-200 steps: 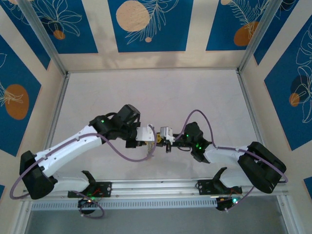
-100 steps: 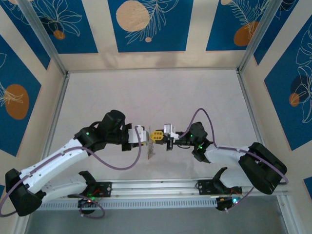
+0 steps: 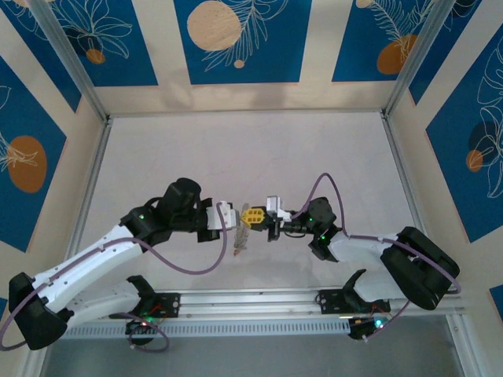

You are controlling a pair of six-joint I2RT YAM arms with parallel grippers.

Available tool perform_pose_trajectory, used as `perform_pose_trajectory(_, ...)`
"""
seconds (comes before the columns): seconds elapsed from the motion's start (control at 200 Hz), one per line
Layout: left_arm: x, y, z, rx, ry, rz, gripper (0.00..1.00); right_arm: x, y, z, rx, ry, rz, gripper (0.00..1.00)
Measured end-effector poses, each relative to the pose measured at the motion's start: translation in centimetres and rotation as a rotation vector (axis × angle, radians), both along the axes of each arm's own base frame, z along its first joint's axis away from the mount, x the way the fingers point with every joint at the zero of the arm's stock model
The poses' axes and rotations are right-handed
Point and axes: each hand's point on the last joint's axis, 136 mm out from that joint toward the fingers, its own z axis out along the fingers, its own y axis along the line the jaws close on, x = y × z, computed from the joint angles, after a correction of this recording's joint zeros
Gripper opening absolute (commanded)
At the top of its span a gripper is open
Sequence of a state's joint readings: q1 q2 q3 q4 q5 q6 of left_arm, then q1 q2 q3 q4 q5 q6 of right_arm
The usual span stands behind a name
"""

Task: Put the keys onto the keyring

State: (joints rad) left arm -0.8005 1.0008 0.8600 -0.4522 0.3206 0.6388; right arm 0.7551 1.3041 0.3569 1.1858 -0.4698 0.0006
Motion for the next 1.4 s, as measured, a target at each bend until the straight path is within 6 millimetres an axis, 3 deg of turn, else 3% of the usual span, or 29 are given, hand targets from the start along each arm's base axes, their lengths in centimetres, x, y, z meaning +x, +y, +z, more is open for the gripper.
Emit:
perform_pose_trajectory(0.31, -0.5, -0.6, -0.3, 0.008, -0.018, -0.036, 0.00, 0.4, 0.4, 0.0, 0.013, 0.017, -0.033, 0.00)
perform_pose_trajectory(0.435, -0.4, -0.3, -0.4, 0.014, -0.016, -0.025, 0.21, 0.5, 0.7, -0.3, 0.018, 0.025, -0.033, 0.00)
perform_pose_trajectory(0.655, -0.7, 1.6, 0.9, -0.024, -0.090, 0.045, 0.36, 0.6, 0.9, -0.6, 0.017, 0.027, -0.034, 0.00)
perform_pose_trajectory(0.81, -0.5, 2.4, 2.0, -0.057, -0.127, 0.073, 0.36, 0.3, 1.0, -0.7, 0.015, 0.025, -0.018, 0.00)
perform_pose_trajectory(1.02, -0.1, 2.0, 0.8, -0.039, -0.073, 0.071, 0.36, 0.0, 1.4, -0.9, 0.005, 0.028, 0.016, 0.00)
perform_pose_trajectory(1.21, -0.7, 1.2, 1.3, -0.089, -0.029, 0.038, 0.36, -0.1, 1.5, -0.9, 0.004, 0.025, 0.028, 0.00)
perform_pose_trajectory(1.395, -1.0, 0.8, 1.3, -0.111, 0.010, 0.018, 0.26, -0.7, 1.7, -1.0, 0.000, 0.013, 0.055, 0.00)
